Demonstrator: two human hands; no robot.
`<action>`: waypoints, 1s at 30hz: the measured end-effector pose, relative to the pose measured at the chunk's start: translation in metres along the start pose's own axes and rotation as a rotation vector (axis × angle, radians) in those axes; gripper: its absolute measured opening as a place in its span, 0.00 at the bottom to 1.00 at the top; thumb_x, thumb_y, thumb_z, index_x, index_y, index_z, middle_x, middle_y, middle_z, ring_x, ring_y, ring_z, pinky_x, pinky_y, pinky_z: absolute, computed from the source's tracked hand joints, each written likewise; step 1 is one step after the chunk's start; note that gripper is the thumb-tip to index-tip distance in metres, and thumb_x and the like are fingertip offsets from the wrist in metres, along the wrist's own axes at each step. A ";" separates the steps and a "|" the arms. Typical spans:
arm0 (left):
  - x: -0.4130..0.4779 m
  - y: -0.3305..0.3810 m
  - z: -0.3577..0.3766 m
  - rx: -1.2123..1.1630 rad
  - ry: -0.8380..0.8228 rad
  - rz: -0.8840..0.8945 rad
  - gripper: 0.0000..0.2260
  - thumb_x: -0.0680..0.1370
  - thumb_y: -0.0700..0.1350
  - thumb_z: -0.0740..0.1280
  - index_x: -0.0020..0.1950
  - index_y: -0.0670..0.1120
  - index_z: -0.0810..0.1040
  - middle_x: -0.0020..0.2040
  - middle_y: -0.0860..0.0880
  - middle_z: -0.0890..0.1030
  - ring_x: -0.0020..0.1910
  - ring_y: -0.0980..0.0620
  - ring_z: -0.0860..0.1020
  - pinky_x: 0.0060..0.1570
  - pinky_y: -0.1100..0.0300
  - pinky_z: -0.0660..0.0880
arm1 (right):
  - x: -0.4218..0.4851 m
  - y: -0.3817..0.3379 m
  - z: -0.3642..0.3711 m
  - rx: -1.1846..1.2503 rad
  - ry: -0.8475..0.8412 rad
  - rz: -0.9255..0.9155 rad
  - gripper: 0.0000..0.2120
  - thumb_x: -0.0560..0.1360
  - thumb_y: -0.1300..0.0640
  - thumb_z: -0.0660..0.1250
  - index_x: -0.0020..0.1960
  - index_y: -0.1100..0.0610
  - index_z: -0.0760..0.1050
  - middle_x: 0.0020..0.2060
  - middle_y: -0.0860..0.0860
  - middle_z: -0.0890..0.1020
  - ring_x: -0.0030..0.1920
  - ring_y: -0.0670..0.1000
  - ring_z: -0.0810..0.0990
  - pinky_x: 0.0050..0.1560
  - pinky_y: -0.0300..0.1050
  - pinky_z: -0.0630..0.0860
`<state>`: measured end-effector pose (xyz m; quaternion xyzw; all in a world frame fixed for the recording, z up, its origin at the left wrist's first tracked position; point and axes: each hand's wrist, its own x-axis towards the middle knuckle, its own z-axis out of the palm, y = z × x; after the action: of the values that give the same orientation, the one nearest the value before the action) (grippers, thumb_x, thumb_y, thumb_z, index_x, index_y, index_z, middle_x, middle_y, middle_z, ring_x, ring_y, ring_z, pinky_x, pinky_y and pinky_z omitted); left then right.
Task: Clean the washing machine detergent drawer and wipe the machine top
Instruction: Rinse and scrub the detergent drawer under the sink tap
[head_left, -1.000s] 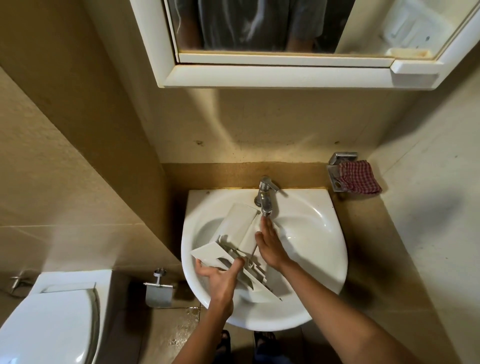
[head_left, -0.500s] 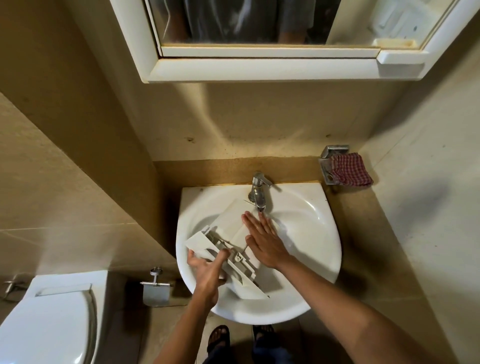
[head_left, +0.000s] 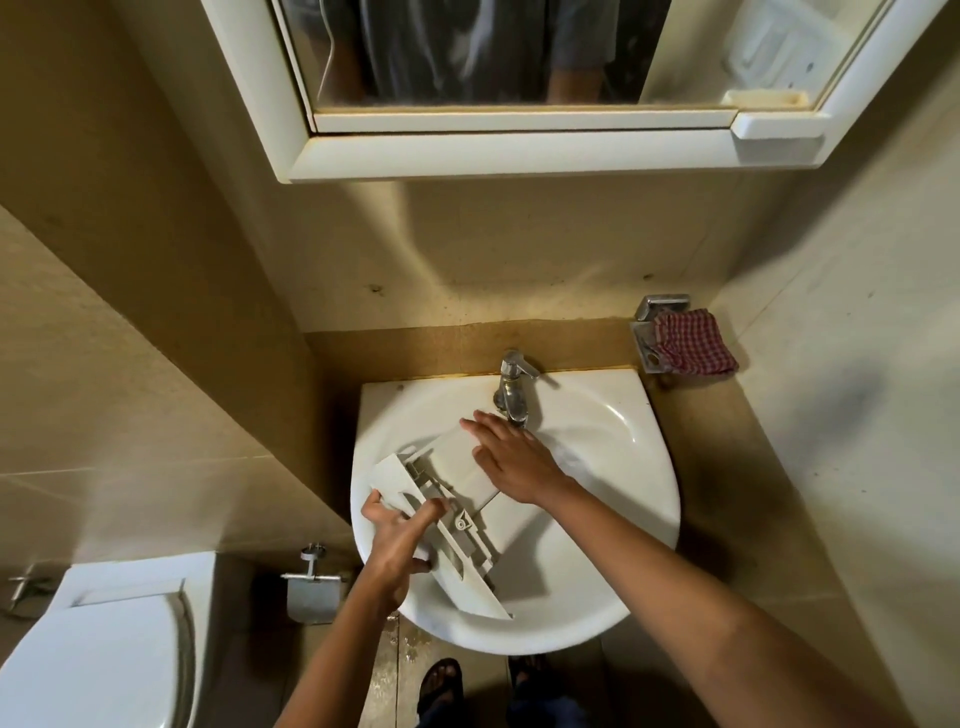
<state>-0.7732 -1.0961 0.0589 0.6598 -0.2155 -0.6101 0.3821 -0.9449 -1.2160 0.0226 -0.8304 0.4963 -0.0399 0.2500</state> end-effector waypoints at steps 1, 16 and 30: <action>-0.001 0.004 -0.002 0.007 0.011 0.004 0.51 0.58 0.57 0.75 0.73 0.56 0.48 0.62 0.46 0.73 0.56 0.46 0.76 0.47 0.42 0.77 | 0.002 -0.001 -0.002 -0.016 -0.024 -0.005 0.23 0.83 0.49 0.46 0.77 0.44 0.51 0.77 0.44 0.53 0.76 0.46 0.51 0.74 0.49 0.52; -0.008 0.067 -0.041 0.426 -0.070 0.327 0.66 0.57 0.42 0.82 0.77 0.54 0.35 0.67 0.50 0.68 0.66 0.49 0.68 0.68 0.50 0.67 | -0.001 -0.013 -0.038 1.102 0.116 0.436 0.28 0.75 0.51 0.68 0.72 0.52 0.63 0.61 0.48 0.73 0.62 0.48 0.73 0.58 0.40 0.67; -0.021 0.058 -0.065 0.682 -0.349 0.499 0.67 0.58 0.40 0.80 0.72 0.69 0.30 0.79 0.59 0.49 0.77 0.49 0.56 0.70 0.46 0.67 | -0.029 0.015 -0.059 1.384 -0.039 0.503 0.19 0.63 0.53 0.79 0.47 0.54 0.73 0.43 0.51 0.81 0.42 0.51 0.78 0.48 0.43 0.75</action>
<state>-0.7031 -1.1007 0.1142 0.5632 -0.6176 -0.4955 0.2362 -0.9900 -1.2196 0.0729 -0.3443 0.5283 -0.2709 0.7273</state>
